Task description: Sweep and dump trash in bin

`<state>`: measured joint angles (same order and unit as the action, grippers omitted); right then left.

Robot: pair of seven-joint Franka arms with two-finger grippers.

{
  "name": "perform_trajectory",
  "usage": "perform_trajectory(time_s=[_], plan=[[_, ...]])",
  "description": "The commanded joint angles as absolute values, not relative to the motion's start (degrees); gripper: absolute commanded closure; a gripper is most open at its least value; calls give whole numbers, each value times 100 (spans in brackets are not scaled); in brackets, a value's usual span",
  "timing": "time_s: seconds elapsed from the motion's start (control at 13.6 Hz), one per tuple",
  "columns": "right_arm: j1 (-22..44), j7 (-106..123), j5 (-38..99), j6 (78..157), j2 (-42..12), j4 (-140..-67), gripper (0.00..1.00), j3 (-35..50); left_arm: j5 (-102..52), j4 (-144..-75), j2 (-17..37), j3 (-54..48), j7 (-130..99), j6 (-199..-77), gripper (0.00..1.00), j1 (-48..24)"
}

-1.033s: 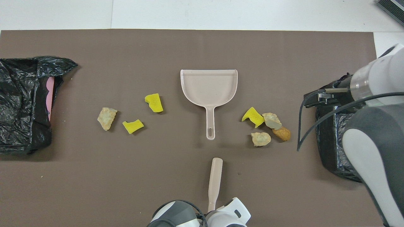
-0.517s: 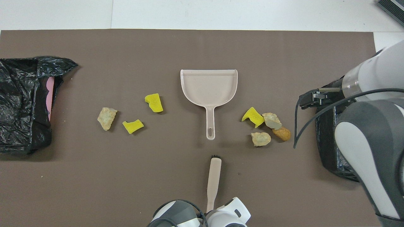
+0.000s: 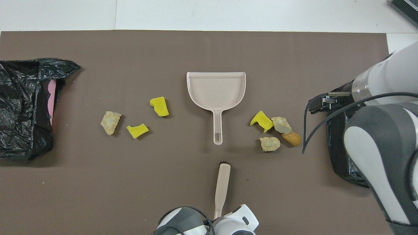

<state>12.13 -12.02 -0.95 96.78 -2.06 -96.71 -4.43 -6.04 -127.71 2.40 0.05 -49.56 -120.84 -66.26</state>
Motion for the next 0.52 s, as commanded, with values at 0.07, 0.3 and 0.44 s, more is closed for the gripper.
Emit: perform_trajectory(time_s=[0.07,0.3,0.44], plan=[[1187,-1327,0,9853,-88,-9844,0,-413,-580,-12823,290,-18,-4878,-12208,94,-6566],[1187,-1327,0,9861,-88,-9844,0,-413,-580,-12779,185,-9,-4887,-12033,100,-6470],[1195,-1327,0,9853,-88,-9844,0,-413,-571,-12727,-60,-9,-4843,-11630,100,-6250]])
